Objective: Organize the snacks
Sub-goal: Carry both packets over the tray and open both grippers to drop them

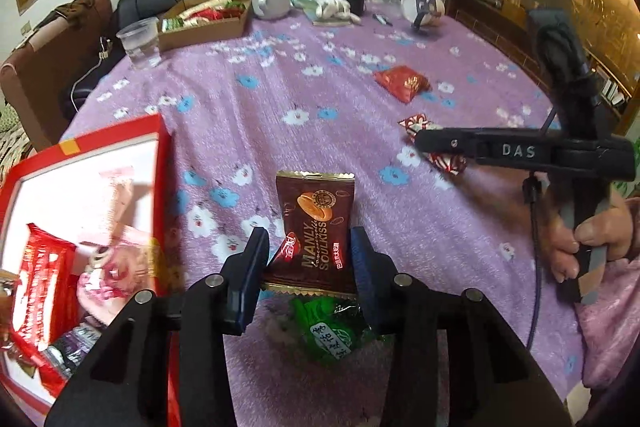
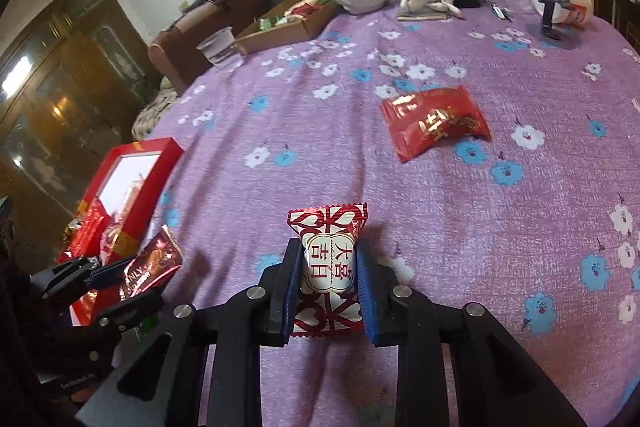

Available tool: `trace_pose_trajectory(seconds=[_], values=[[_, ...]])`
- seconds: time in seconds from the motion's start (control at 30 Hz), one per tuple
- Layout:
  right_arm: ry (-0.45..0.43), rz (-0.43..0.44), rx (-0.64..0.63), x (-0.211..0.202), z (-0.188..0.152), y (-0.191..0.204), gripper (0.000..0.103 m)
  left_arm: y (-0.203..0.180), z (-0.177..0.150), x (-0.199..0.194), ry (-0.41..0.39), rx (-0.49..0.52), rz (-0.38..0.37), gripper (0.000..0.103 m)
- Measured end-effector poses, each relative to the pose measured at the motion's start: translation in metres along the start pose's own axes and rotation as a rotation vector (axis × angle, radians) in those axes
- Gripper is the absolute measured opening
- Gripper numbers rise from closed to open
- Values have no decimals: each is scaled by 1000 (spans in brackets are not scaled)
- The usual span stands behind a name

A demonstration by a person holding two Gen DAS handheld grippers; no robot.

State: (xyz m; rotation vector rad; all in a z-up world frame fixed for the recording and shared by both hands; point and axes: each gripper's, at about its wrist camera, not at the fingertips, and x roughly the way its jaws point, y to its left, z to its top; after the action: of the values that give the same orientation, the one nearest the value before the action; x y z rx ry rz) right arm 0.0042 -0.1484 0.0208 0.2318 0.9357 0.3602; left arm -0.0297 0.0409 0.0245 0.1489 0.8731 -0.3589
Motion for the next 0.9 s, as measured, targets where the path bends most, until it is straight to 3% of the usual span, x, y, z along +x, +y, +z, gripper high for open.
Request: trace_pose_trajectory(seconds=[0.33,0.43,0.63,0.9], values=[[-151,96,-59,-25,1,19,26,12,-1,-45,-111,-24,5,39],[-178,79,-67,-28,1,21,26,13,-3,-52,-136,-21,16,39],[-168,41,-72,-23,2,20,26,22,-4,-64,-181,-33,56,39],[-162,9,-48,-18,1,17,26,39,-12,-80,-242,-40,168,40]])
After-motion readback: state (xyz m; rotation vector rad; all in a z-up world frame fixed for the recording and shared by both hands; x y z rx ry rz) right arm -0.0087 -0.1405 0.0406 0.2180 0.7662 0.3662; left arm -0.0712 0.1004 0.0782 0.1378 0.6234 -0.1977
